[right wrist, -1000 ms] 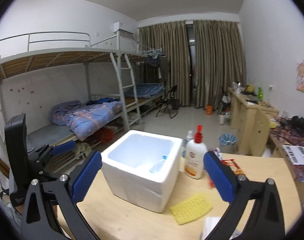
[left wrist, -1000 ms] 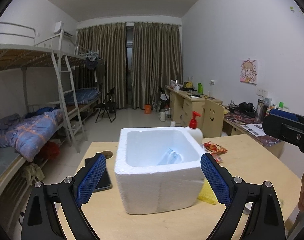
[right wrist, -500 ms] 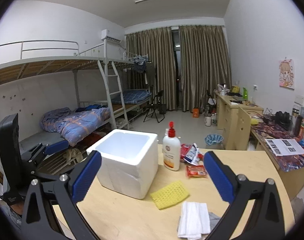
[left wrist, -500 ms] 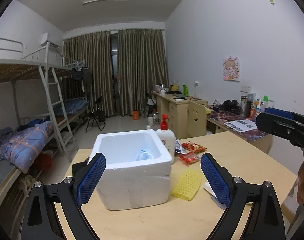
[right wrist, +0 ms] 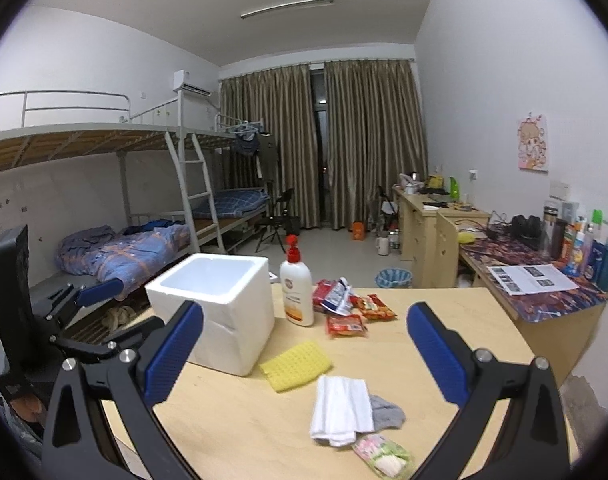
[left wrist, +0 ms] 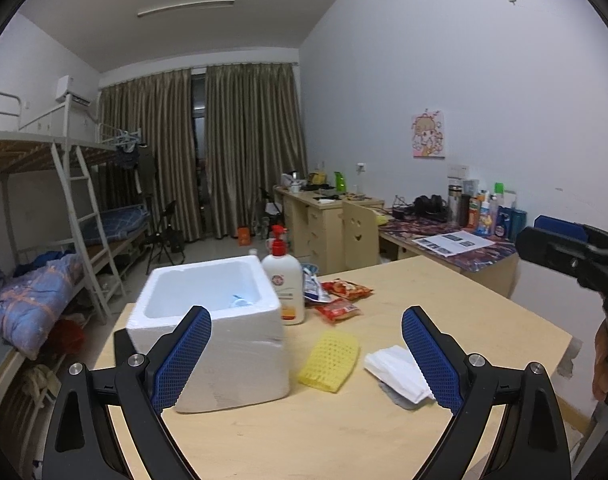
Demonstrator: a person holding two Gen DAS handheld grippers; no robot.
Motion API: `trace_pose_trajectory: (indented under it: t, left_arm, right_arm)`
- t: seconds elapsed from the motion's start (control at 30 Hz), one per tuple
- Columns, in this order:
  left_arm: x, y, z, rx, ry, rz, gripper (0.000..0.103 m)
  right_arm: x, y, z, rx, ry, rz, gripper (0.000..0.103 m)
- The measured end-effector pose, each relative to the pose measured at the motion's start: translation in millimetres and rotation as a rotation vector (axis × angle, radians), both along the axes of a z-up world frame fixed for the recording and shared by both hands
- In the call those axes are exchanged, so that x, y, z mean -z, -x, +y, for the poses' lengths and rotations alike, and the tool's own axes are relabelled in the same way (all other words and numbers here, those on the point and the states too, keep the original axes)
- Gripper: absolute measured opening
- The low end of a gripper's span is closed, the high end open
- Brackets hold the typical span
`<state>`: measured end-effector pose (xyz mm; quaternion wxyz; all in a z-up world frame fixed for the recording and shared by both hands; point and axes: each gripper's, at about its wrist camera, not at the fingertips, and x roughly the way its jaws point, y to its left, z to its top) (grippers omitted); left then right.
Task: Organize soft objects
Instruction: 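Move both open grippers back toward the white tissue on the table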
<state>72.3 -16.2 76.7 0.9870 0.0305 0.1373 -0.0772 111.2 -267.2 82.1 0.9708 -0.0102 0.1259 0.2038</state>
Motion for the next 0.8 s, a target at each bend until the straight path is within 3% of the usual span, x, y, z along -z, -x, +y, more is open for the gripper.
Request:
trace_pose_trajectory:
  t: [0.33, 0.8]
  left_arm:
    - [16, -10, -20, 0.09, 0.017, 0.011, 0.097]
    - [38, -36, -38, 0.152, 0.033, 0.095, 0.097]
  right_arm:
    - [23, 4, -19, 0.055, 0.019, 0.007, 0.103]
    - [50, -8, -40, 0.106, 0.016, 0.091, 0.103]
